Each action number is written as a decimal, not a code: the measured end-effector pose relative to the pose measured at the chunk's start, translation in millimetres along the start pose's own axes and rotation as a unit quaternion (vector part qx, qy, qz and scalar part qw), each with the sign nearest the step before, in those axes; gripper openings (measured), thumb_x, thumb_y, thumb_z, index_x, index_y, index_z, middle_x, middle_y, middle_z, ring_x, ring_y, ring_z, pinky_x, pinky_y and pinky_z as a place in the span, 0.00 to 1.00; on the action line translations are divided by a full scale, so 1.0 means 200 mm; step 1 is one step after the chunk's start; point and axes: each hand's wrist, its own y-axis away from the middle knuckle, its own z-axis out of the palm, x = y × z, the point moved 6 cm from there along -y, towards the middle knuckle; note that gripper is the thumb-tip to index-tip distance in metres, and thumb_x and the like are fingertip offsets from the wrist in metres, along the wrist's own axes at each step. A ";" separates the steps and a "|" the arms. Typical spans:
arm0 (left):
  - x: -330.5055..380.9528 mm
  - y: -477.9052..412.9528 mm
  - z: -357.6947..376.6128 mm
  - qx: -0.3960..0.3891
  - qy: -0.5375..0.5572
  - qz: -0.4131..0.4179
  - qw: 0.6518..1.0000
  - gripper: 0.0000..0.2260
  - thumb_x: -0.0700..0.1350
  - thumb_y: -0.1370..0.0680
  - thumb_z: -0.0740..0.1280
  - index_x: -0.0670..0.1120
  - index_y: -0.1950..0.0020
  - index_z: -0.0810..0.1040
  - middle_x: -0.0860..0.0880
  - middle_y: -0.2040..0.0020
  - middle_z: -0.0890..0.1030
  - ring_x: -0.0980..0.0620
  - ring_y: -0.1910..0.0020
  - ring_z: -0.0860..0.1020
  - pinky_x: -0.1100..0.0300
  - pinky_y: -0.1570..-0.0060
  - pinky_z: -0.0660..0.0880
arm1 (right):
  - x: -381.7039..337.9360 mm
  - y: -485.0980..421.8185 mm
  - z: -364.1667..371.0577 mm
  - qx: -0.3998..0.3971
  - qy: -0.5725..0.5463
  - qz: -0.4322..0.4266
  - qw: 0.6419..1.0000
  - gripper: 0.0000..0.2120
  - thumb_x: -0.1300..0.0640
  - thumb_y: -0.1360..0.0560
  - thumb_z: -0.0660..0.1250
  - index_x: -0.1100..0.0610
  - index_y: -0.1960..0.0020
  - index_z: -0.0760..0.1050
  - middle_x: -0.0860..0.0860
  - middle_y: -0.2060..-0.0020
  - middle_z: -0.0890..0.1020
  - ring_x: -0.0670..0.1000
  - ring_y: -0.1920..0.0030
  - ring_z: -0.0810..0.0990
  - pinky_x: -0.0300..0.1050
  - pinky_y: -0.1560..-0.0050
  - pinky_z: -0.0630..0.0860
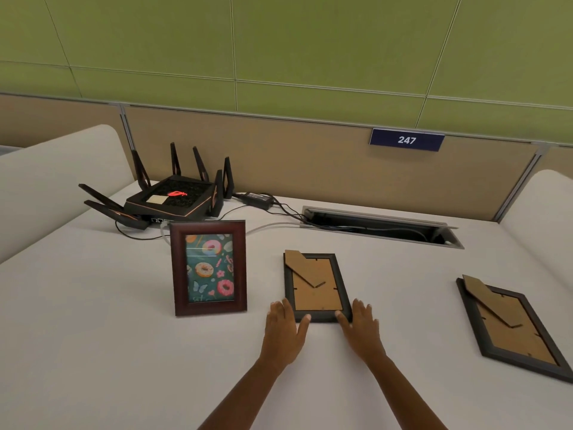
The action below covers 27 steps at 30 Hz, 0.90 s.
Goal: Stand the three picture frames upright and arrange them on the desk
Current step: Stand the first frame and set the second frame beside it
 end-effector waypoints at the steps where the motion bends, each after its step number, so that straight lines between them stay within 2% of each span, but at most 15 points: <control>1: 0.01 0.00 0.01 -0.001 0.005 -0.007 1.000 0.31 0.56 0.20 0.50 0.39 0.25 0.43 0.40 0.22 0.47 0.44 0.23 0.44 0.53 0.25 0.44 | 0.00 0.00 0.00 -0.003 0.009 -0.001 1.000 0.30 0.46 0.21 0.52 0.62 0.27 0.50 0.58 0.25 0.54 0.59 0.25 0.48 0.58 0.27 0.48; 4: 0.04 0.00 0.01 0.011 0.065 -0.033 0.997 0.31 0.55 0.20 0.51 0.39 0.25 0.44 0.41 0.22 0.48 0.44 0.23 0.46 0.53 0.25 0.47 | -0.01 -0.01 0.01 -0.009 0.015 0.005 1.000 0.29 0.45 0.21 0.51 0.61 0.27 0.51 0.58 0.25 0.52 0.58 0.25 0.45 0.58 0.26 0.46; 6: 0.06 -0.01 -0.01 0.032 0.144 -0.063 0.987 0.29 0.54 0.20 0.52 0.39 0.25 0.49 0.41 0.23 0.54 0.44 0.24 0.53 0.52 0.26 0.53 | -0.01 -0.01 0.02 -0.014 0.001 0.015 1.000 0.28 0.46 0.21 0.52 0.62 0.28 0.54 0.59 0.25 0.53 0.59 0.25 0.47 0.58 0.27 0.47; 9: 0.07 -0.02 -0.04 0.072 0.218 -0.095 0.969 0.26 0.51 0.20 0.54 0.38 0.27 0.57 0.39 0.27 0.64 0.43 0.28 0.63 0.53 0.30 0.62 | -0.03 -0.03 0.00 -0.018 -0.038 0.034 0.999 0.25 0.50 0.22 0.55 0.65 0.32 0.61 0.62 0.28 0.61 0.60 0.27 0.55 0.58 0.27 0.55; 11: 0.08 -0.02 -0.06 0.094 0.243 -0.108 0.959 0.23 0.49 0.20 0.56 0.36 0.30 0.62 0.38 0.30 0.66 0.42 0.31 0.67 0.54 0.33 0.65 | -0.04 -0.05 -0.01 -0.017 -0.085 0.051 0.995 0.22 0.53 0.22 0.58 0.67 0.35 0.64 0.63 0.32 0.65 0.61 0.29 0.59 0.57 0.30 0.61; 14: 0.08 -0.04 -0.08 0.095 0.310 -0.133 0.937 0.22 0.44 0.21 0.60 0.36 0.30 0.62 0.38 0.30 0.64 0.42 0.33 0.68 0.55 0.34 0.66 | -0.04 -0.05 -0.02 -0.018 -0.180 0.084 0.980 0.20 0.58 0.23 0.60 0.69 0.36 0.65 0.64 0.35 0.68 0.62 0.32 0.63 0.54 0.32 0.66; 16: 0.08 -0.06 -0.10 0.090 0.372 -0.152 0.911 0.23 0.42 0.21 0.60 0.38 0.28 0.60 0.39 0.29 0.63 0.41 0.32 0.67 0.54 0.33 0.66 | -0.03 -0.05 -0.03 -0.019 -0.247 0.106 0.963 0.19 0.60 0.23 0.60 0.68 0.35 0.65 0.63 0.36 0.71 0.62 0.35 0.69 0.49 0.38 0.70; 19: 0.07 -0.08 -0.14 0.099 0.464 -0.185 0.861 0.22 0.38 0.21 0.58 0.38 0.27 0.59 0.39 0.26 0.62 0.41 0.29 0.63 0.52 0.29 0.61 | -0.05 -0.04 -0.09 -0.019 -0.301 0.105 0.948 0.18 0.60 0.22 0.58 0.65 0.35 0.65 0.62 0.37 0.72 0.60 0.38 0.71 0.50 0.38 0.70; 21: 0.06 -0.11 -0.18 0.100 0.490 -0.190 0.845 0.20 0.37 0.20 0.57 0.37 0.28 0.61 0.39 0.27 0.63 0.40 0.29 0.63 0.50 0.28 0.62 | -0.07 -0.05 -0.14 -0.016 -0.308 0.096 0.946 0.17 0.59 0.22 0.56 0.64 0.35 0.65 0.61 0.37 0.72 0.59 0.38 0.71 0.50 0.38 0.69; 23: 0.08 -0.12 -0.20 0.087 0.522 -0.186 0.828 0.16 0.35 0.21 0.58 0.34 0.33 0.66 0.36 0.31 0.68 0.39 0.33 0.69 0.50 0.33 0.69 | -0.09 -0.05 -0.19 -0.011 -0.311 0.092 0.946 0.16 0.60 0.21 0.54 0.64 0.36 0.67 0.61 0.38 0.73 0.57 0.42 0.72 0.48 0.42 0.69; 25: 0.11 -0.13 -0.24 0.069 0.556 -0.187 0.807 0.07 0.34 0.21 0.58 0.33 0.46 0.72 0.33 0.36 0.71 0.40 0.40 0.73 0.53 0.41 0.72 | -0.12 -0.07 -0.23 -0.010 -0.309 0.078 0.948 0.15 0.63 0.22 0.53 0.64 0.38 0.69 0.61 0.42 0.74 0.54 0.48 0.70 0.45 0.49 0.67; 27: 0.14 -0.14 -0.29 0.065 0.591 -0.196 0.780 0.06 0.33 0.22 0.58 0.36 0.57 0.72 0.32 0.39 0.72 0.38 0.39 0.73 0.53 0.44 0.72 | -0.14 -0.09 -0.27 -0.007 -0.294 0.051 0.954 0.16 0.66 0.23 0.52 0.63 0.37 0.70 0.58 0.47 0.75 0.53 0.51 0.71 0.44 0.52 0.67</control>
